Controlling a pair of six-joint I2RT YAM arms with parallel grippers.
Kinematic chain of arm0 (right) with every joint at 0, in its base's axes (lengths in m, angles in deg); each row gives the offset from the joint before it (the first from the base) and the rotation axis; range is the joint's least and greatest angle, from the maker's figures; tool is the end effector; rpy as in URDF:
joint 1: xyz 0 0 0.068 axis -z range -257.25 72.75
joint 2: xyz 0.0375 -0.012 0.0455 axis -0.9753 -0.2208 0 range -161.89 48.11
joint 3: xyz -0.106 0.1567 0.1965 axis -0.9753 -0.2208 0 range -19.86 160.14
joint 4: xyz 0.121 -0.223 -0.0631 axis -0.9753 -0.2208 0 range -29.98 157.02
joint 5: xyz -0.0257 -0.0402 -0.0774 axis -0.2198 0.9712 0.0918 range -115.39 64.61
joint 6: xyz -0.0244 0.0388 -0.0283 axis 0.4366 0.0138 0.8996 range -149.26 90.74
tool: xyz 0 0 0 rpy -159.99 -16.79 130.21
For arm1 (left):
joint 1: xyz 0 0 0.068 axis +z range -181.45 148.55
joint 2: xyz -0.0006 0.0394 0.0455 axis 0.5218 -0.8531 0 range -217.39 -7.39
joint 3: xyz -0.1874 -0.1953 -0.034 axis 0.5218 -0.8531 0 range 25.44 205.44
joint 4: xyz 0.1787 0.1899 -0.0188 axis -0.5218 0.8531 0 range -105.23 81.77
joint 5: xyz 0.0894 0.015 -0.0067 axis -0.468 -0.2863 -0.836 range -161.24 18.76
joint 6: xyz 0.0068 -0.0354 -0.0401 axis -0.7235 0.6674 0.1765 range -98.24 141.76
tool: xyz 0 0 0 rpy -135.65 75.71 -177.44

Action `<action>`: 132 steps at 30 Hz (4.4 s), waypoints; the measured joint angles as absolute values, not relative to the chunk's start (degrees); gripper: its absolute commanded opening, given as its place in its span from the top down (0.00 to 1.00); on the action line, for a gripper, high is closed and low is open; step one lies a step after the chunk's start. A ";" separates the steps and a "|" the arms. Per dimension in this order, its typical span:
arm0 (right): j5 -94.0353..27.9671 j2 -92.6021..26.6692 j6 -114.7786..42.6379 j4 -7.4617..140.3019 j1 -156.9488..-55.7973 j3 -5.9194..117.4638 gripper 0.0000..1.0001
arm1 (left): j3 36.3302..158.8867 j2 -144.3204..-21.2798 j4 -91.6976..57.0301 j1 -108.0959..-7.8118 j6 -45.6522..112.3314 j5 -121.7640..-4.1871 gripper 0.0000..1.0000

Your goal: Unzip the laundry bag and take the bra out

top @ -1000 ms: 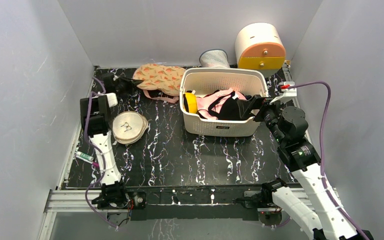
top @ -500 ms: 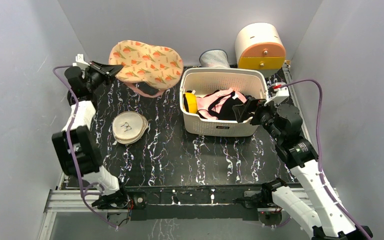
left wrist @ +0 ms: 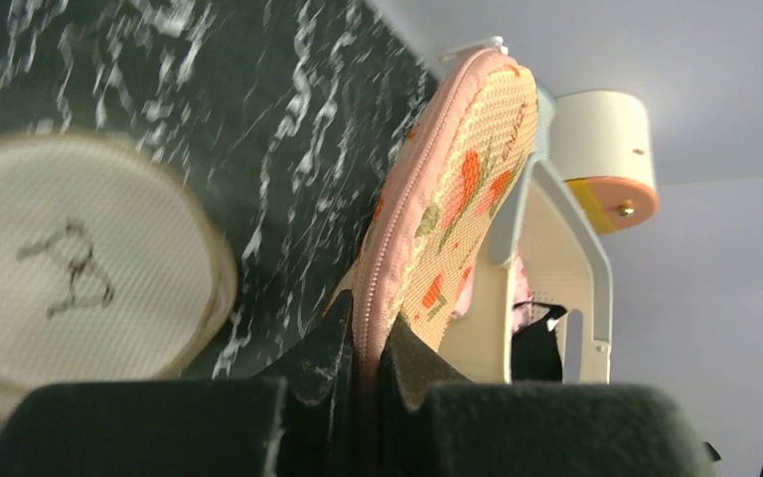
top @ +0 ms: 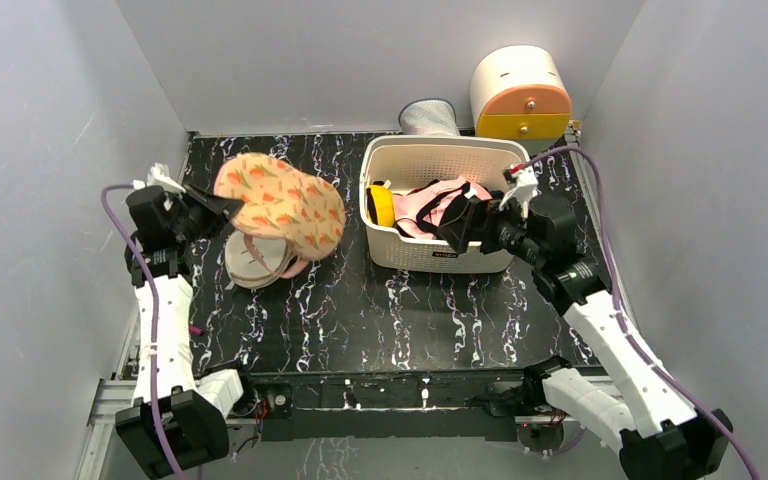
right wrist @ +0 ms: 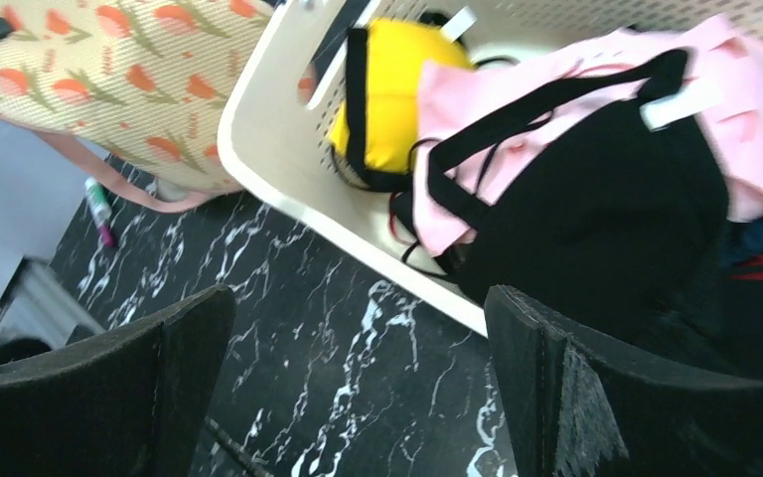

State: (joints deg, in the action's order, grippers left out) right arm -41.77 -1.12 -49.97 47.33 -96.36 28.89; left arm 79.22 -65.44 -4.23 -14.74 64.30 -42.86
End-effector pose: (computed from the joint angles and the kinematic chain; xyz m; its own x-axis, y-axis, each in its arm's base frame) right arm 0.1806 0.0732 0.3341 -0.5044 0.1844 -0.8436 -0.4126 0.8067 0.4231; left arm 0.2258 0.0501 0.3514 -0.3116 -0.7147 -0.6262 -0.0334 0.6668 -0.7445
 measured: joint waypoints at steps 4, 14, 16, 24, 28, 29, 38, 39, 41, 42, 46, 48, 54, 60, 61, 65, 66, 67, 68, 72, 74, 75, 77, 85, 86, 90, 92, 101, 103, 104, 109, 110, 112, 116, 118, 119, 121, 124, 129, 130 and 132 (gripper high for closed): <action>-45.47 -5.29 -50.27 49.37 -100.32 28.08 0.02 | 73.08 -62.09 0.17 -14.77 67.95 -44.21 1.00; -38.45 -18.47 -52.50 56.82 -127.40 27.99 0.02 | 64.79 -55.88 6.68 -15.47 74.29 -47.07 0.93; -35.83 -21.55 -53.40 58.26 -130.85 28.02 0.02 | 62.91 -55.47 8.01 -15.75 74.51 -47.29 0.87; -17.14 -36.22 -57.83 63.25 -146.11 30.25 0.13 | 59.46 -51.62 11.51 -17.37 73.18 -48.65 0.57; -11.59 -41.49 -59.47 65.96 -148.95 30.90 0.16 | 58.32 -49.37 13.44 -17.72 71.63 -49.63 0.15; -9.82 -42.56 -59.93 66.11 -149.19 30.99 0.16 | 58.32 -49.06 14.40 -17.89 71.01 -50.24 0.05; 3.75 -46.19 -64.28 66.96 -148.45 30.90 0.35 | 66.76 -48.43 22.05 -18.92 64.30 -58.77 0.02; 4.67 -46.34 -64.59 67.38 -148.23 30.90 0.36 | 67.72 -48.39 22.27 -18.94 63.71 -59.38 0.02; 6.14 -46.93 -65.37 68.38 -147.79 30.90 0.38 | 69.14 -48.30 22.81 -19.03 62.60 -60.89 0.01; 6.83 -47.48 -65.61 68.77 -147.59 30.90 0.38 | 69.84 -48.30 23.18 -19.14 62.08 -61.81 0.02; 9.48 -49.95 -66.23 69.15 -147.20 30.90 0.37 | 71.77 -48.32 24.19 -19.55 60.13 -64.60 0.02; 10.73 -51.63 -65.75 69.37 -147.22 31.21 0.37 | 71.92 -48.63 23.34 -19.68 58.93 -64.23 0.02; 14.11 -58.54 -60.22 70.20 -146.81 36.61 0.37 | 71.92 -56.85 17.85 -19.75 56.17 -57.78 0.02; 15.29 -60.44 -53.24 68.62 -145.73 42.70 0.23 | 72.75 -72.65 13.39 -19.77 55.96 -54.53 0.02; 14.97 -60.09 -52.81 68.23 -145.67 42.97 0.20 | 72.88 -74.83 12.10 -19.68 56.28 -54.00 0.01; 9.13 -54.06 -51.15 65.02 -146.11 41.11 0.10 | 73.14 -81.57 6.14 -19.47 58.29 -51.36 0.02; 6.64 -51.87 -50.91 64.49 -146.32 40.28 0.07 | 73.16 -83.14 4.47 -19.40 58.91 -50.42 0.02; 4.34 -50.12 -50.84 64.38 -146.54 39.58 0.06 | 73.36 -84.76 2.94 -19.31 59.41 -49.57 0.02; 1.15 -48.00 -51.04 64.56 -146.78 38.59 0.06 | 73.69 -86.42 1.52 -19.27 59.95 -48.93 0.02; -10.30 -43.30 -53.37 68.86 -147.29 33.41 0.06 | 76.60 -92.19 -1.58 -19.27 60.50 -48.12 0.02; -14.41 -43.13 -54.84 70.68 -147.42 31.10 0.06 | 78.74 -94.90 -2.56 -19.25 60.48 -48.36 0.02; -15.90 -43.17 -55.30 70.74 -147.42 30.20 0.06 | 79.33 -95.90 -3.26 -19.23 60.55 -48.41 0.02; -17.67 -43.15 -56.11 70.68 -147.42 29.17 0.06 | 79.76 -97.54 -4.68 -19.20 61.07 -48.23 0.02; -15.24 -33.47 -55.60 68.82 -147.37 28.02 0.02 | 82.13 -107.25 -7.20 -17.74 64.00 -49.33 0.02; -14.52 -31.28 -55.49 68.75 -147.37 27.27 0.02 | 83.59 -108.32 -7.02 -17.28 63.98 -50.05 0.02; -11.79 -23.46 -55.60 67.70 -147.35 23.56 0.02 | 92.07 -113.96 -4.71 -15.71 61.99 -52.93 0.02; -10.45 -20.48 -55.91 66.76 -147.31 21.85 0.02 | 94.69 -115.01 -3.85 -15.58 60.11 -54.26 0.02; -4.05 -10.63 -55.78 61.85 -147.29 19.38 0.02 | 88.90 -99.51 2.24 -29.89 49.07 -64.34 0.03; -3.02 -9.64 -55.25 61.28 -147.24 19.38 0.02 | 86.04 -94.50 3.51 -35.81 47.41 -66.33 0.06; -2.56 -9.34 -54.90 60.99 -147.24 19.38 0.02 | 84.66 -92.10 4.56 -38.79 46.69 -66.90 0.08; -0.90 -8.86 -53.51 60.03 -147.24 19.38 0.02 | 80.49 -84.14 10.33 -46.13 44.26 -67.47 0.34; -0.62 -8.75 -53.31 59.73 -147.24 19.38 0.02 | 80.07 -83.36 11.29 -46.98 43.96 -66.92 0.38; -0.03 -8.57 -53.20 59.31 -147.24 19.38 0.02 | 79.50 -83.07 12.58 -48.71 43.80 -65.15 0.46; 0.61 -8.35 -53.16 59.27 -147.24 19.38 0.02 | 78.63 -86.96 12.58 -53.34 44.28 -61.81 0.60; 0.63 -8.33 -53.16 59.27 -147.22 19.38 0.02 | 78.63 -90.96 11.64 -55.64 45.16 -60.63 0.68; 0.61 -8.33 -53.16 59.18 -147.22 19.38 0.02 | 78.63 -93.04 11.03 -56.60 46.03 -60.01 0.68; 0.61 -8.33 -53.18 58.70 -147.20 19.38 0.02 | 77.99 -95.97 8.45 -57.54 48.46 -59.07 0.67; 0.63 -7.98 -53.35 57.15 -147.20 19.38 0.02 | 76.92 -97.19 3.93 -57.23 53.29 -58.75 0.66; 0.67 -4.38 -54.25 55.57 -147.20 19.05 0.02 | 78.67 -101.00 -4.51 -53.82 60.85 -58.66 0.69; 0.72 -3.37 -54.62 55.42 -147.20 18.77 0.02 | 79.57 -102.74 -6.10 -52.32 62.42 -58.20 0.69; 1.04 -1.60 -55.15 55.01 -147.20 18.25 0.02 | 81.19 -106.35 -9.08 -49.08 65.31 -56.98 0.67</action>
State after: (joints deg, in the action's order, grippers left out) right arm 1.04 -1.60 -55.15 55.01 -147.20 18.25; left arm 81.19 -106.35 -9.08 -49.08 65.31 -56.98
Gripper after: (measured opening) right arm 0.980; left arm 0.312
